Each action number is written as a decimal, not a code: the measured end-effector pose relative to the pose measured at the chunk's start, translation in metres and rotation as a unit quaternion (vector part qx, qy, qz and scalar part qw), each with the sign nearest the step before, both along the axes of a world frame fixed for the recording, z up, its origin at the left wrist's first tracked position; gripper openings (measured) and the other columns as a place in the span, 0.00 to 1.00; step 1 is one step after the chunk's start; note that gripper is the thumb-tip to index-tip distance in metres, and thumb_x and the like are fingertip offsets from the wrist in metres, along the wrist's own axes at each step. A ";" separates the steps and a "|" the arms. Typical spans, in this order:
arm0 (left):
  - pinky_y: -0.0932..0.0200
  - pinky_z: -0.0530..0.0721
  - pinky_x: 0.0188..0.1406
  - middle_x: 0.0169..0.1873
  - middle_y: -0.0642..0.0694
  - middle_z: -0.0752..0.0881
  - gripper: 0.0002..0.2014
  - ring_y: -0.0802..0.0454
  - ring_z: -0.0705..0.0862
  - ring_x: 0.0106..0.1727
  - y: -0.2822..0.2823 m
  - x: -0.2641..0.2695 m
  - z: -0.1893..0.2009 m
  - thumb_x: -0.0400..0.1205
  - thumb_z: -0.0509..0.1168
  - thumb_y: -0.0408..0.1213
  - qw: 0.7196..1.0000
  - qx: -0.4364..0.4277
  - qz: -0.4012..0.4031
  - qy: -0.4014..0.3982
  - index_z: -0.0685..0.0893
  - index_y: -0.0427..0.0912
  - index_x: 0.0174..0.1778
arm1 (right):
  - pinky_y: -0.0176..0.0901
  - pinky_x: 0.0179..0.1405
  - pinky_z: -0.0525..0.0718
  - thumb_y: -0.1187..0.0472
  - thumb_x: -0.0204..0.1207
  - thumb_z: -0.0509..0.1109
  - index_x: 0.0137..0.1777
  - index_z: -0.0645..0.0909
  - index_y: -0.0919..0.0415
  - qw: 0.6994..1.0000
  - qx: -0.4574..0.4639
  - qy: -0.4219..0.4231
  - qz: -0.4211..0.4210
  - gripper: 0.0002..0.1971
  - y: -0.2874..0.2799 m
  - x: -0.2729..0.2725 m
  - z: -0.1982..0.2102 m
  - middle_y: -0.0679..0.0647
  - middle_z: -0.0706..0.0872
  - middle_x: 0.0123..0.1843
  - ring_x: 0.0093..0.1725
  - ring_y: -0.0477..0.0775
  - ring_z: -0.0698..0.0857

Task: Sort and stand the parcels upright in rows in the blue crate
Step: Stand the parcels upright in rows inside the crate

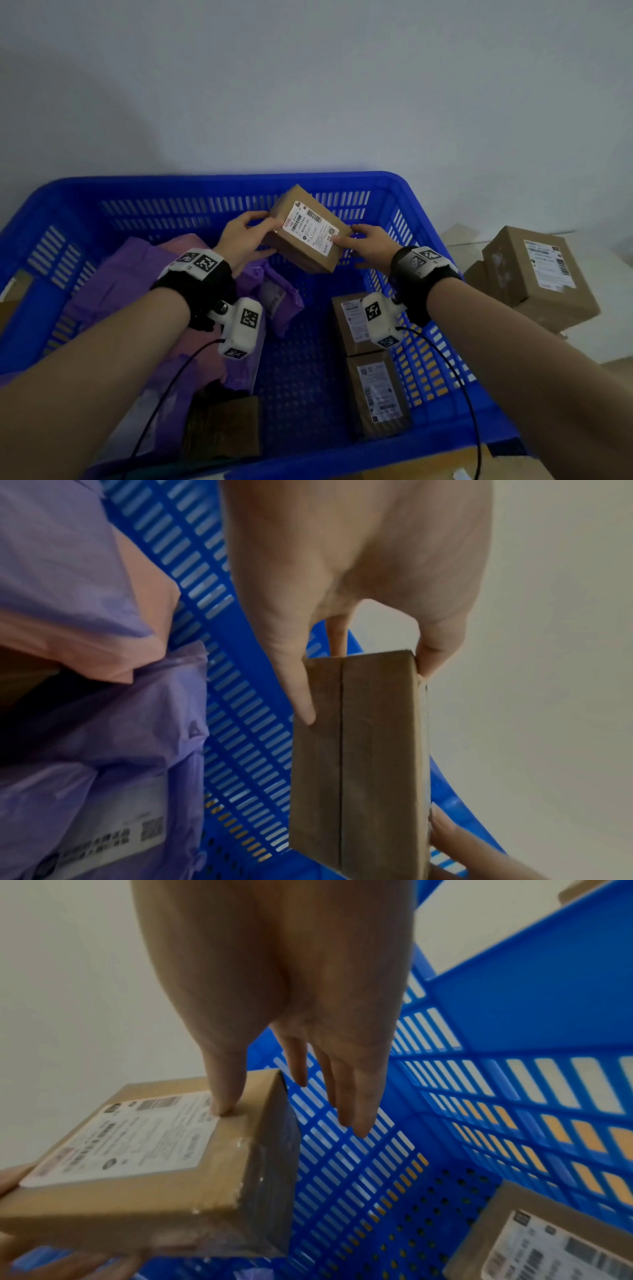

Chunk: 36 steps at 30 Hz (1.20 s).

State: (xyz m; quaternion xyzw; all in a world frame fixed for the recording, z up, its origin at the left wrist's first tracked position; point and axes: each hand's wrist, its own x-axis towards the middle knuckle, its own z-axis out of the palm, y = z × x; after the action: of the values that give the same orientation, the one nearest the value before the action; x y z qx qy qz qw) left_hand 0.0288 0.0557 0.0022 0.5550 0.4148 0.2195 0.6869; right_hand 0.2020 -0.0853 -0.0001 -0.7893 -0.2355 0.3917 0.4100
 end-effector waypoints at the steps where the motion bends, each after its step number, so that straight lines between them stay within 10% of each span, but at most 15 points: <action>1: 0.42 0.85 0.60 0.60 0.36 0.83 0.22 0.42 0.84 0.60 -0.001 -0.001 -0.001 0.77 0.71 0.38 1.000 -0.012 0.005 -0.008 0.77 0.42 0.66 | 0.55 0.55 0.83 0.49 0.72 0.74 0.75 0.72 0.60 1.000 0.006 0.021 -0.007 0.32 -0.002 0.000 -0.002 0.58 0.77 0.72 0.67 0.60 0.79; 10: 0.50 0.79 0.55 0.59 0.45 0.82 0.18 0.47 0.80 0.60 -0.017 0.007 -0.020 0.80 0.68 0.41 0.999 -0.011 -0.023 0.025 0.80 0.49 0.67 | 0.55 0.63 0.82 0.69 0.76 0.70 0.72 0.73 0.62 0.984 0.094 0.138 -0.066 0.24 -0.013 -0.003 -0.010 0.64 0.83 0.66 0.58 0.59 0.84; 18: 0.51 0.81 0.56 0.57 0.43 0.83 0.19 0.47 0.80 0.60 -0.018 0.027 -0.047 0.81 0.68 0.35 0.990 0.050 -0.064 0.114 0.80 0.36 0.68 | 0.61 0.63 0.82 0.79 0.70 0.71 0.76 0.69 0.64 0.996 0.052 0.041 -0.060 0.34 -0.010 0.004 -0.027 0.65 0.82 0.66 0.65 0.65 0.82; 23: 0.39 0.84 0.60 0.52 0.28 0.87 0.02 0.39 0.85 0.50 -0.013 0.043 -0.069 0.78 0.68 0.28 0.975 0.054 -0.121 0.177 0.85 0.33 0.43 | 0.49 0.57 0.84 0.76 0.72 0.70 0.77 0.66 0.63 0.999 -0.006 -0.038 -0.039 0.33 -0.003 0.010 -0.045 0.63 0.81 0.68 0.65 0.63 0.82; 29: 0.48 0.82 0.50 0.39 0.38 0.83 0.12 0.43 0.82 0.43 -0.017 0.062 -0.079 0.78 0.68 0.27 0.966 0.024 -0.146 0.212 0.76 0.45 0.32 | 0.48 0.63 0.80 0.69 0.71 0.75 0.76 0.65 0.64 0.993 -0.060 -0.088 -0.045 0.35 0.004 0.017 -0.070 0.62 0.81 0.67 0.65 0.62 0.81; 32: 0.50 0.81 0.49 0.43 0.41 0.80 0.04 0.47 0.79 0.41 -0.017 0.069 -0.081 0.80 0.67 0.28 0.966 0.007 -0.143 0.216 0.79 0.40 0.43 | 0.50 0.68 0.77 0.68 0.70 0.76 0.80 0.58 0.60 0.991 -0.070 -0.096 -0.058 0.41 0.003 0.021 -0.079 0.60 0.78 0.71 0.70 0.61 0.78; 36: 0.46 0.82 0.57 0.58 0.37 0.79 0.23 0.43 0.79 0.54 -0.012 0.073 -0.089 0.80 0.67 0.30 0.961 0.000 -0.161 0.227 0.73 0.38 0.72 | 0.50 0.70 0.76 0.68 0.71 0.76 0.83 0.50 0.54 0.993 -0.076 -0.081 -0.045 0.47 -0.001 0.027 -0.088 0.57 0.72 0.77 0.72 0.59 0.76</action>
State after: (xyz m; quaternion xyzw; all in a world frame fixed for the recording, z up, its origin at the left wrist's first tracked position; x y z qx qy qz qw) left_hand 0.1015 0.0440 -0.0869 0.6498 0.4648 -0.0255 0.6009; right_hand 0.2292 -0.0863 -0.0877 -0.8571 -0.2016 0.3242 0.3459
